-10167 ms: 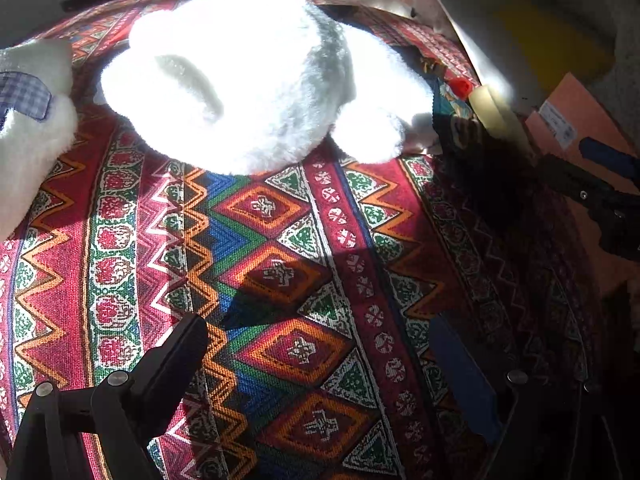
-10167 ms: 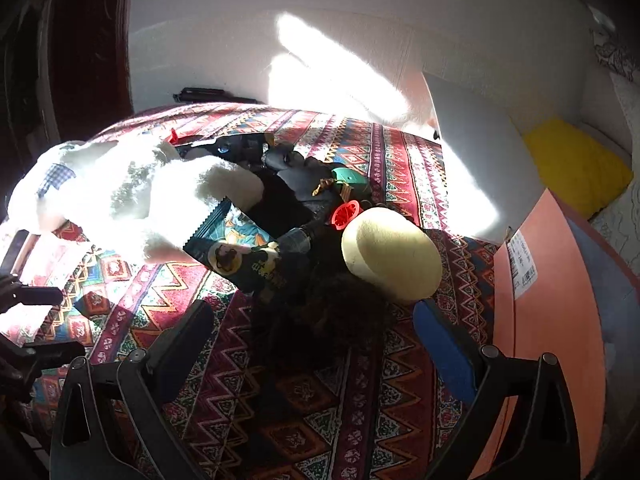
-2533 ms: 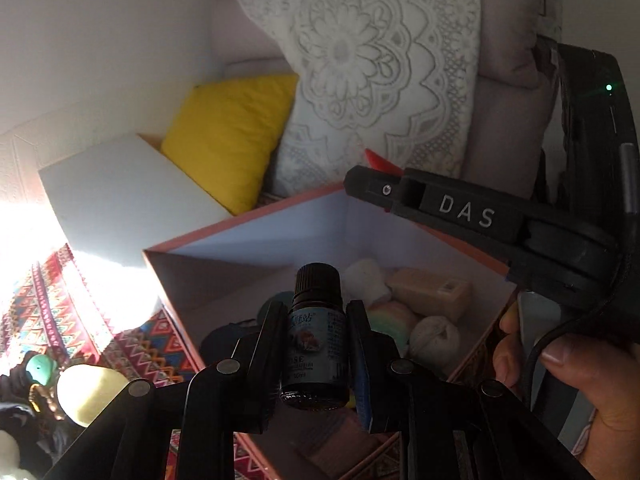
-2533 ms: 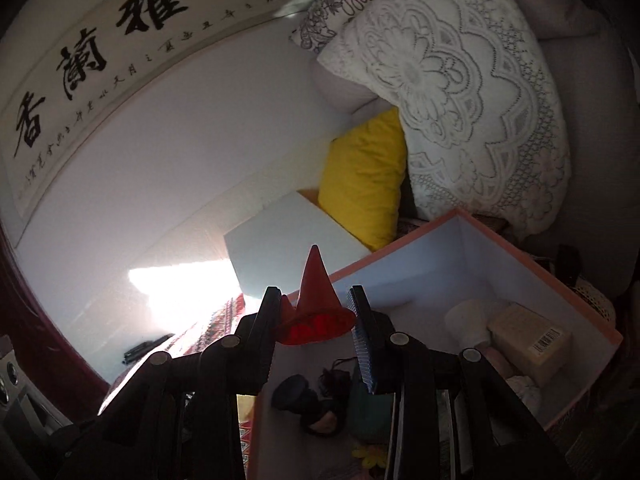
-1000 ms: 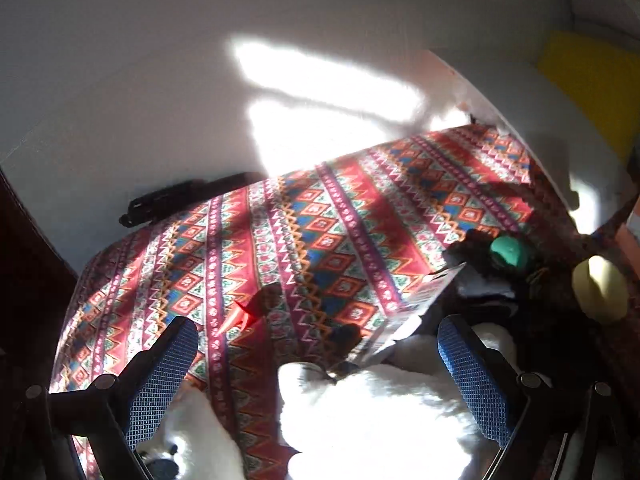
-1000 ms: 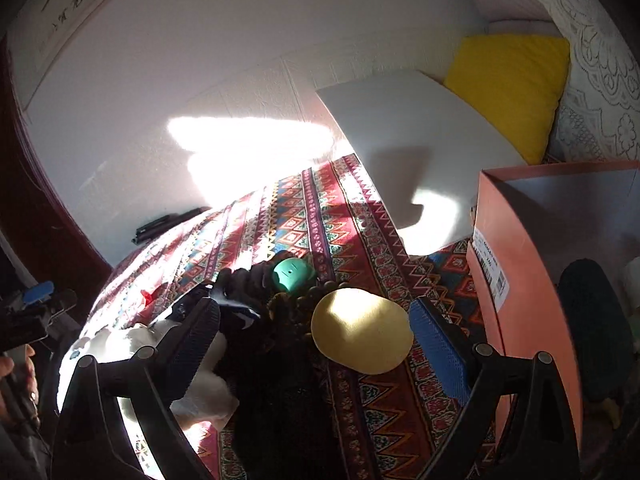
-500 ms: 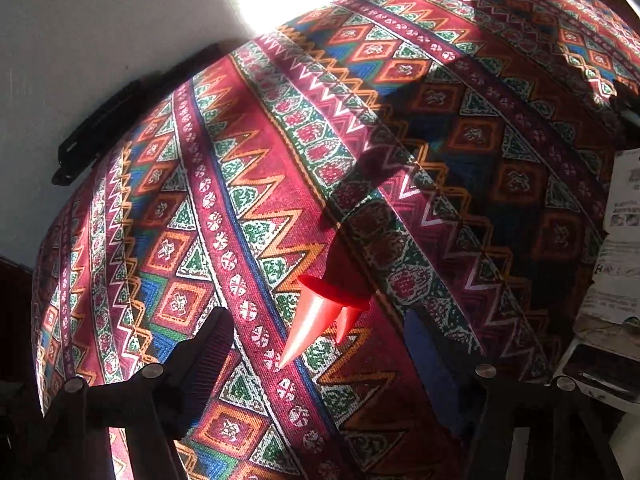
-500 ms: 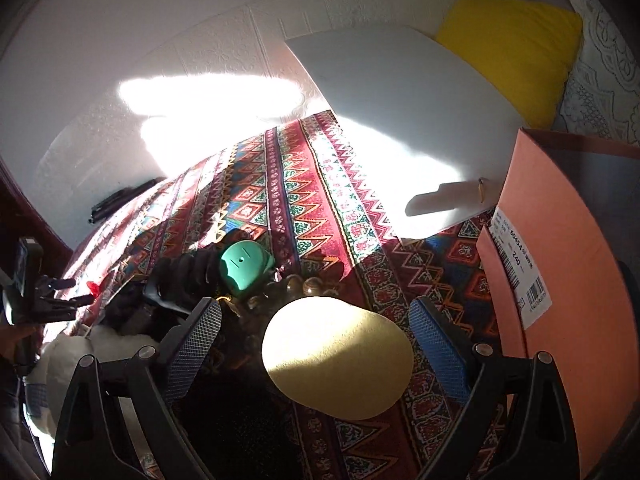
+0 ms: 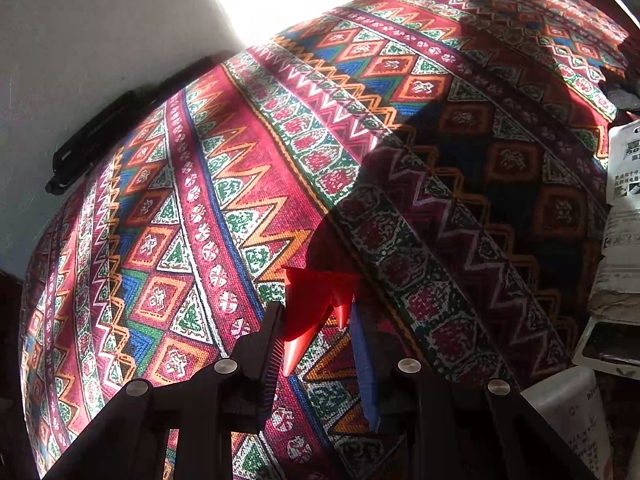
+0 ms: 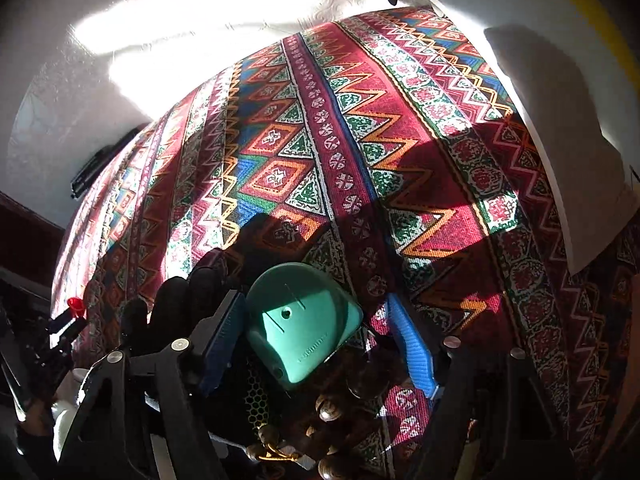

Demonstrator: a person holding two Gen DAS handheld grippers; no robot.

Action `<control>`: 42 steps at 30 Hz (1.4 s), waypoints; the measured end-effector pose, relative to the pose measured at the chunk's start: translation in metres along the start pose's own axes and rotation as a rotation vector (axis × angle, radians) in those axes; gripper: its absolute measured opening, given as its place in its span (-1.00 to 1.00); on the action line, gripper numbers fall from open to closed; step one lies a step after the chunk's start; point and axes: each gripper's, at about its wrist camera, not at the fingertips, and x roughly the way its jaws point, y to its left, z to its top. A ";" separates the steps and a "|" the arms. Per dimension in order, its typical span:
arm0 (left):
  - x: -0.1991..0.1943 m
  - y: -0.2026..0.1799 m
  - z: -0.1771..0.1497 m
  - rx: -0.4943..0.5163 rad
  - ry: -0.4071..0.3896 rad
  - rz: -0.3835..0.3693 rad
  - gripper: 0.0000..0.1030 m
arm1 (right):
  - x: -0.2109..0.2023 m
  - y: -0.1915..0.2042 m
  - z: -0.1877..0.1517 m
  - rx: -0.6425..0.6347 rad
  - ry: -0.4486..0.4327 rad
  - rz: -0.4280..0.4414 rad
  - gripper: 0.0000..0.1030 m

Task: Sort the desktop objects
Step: 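Grasp the red plastic piece with the left gripper while the right grasps the teal tape measure, then carry the red piece and tape measure into the orange box and open both grippers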

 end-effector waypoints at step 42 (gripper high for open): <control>-0.337 -0.239 0.086 0.264 -0.583 -0.193 -0.45 | -0.391 -0.174 -0.152 0.166 -0.742 0.416 0.30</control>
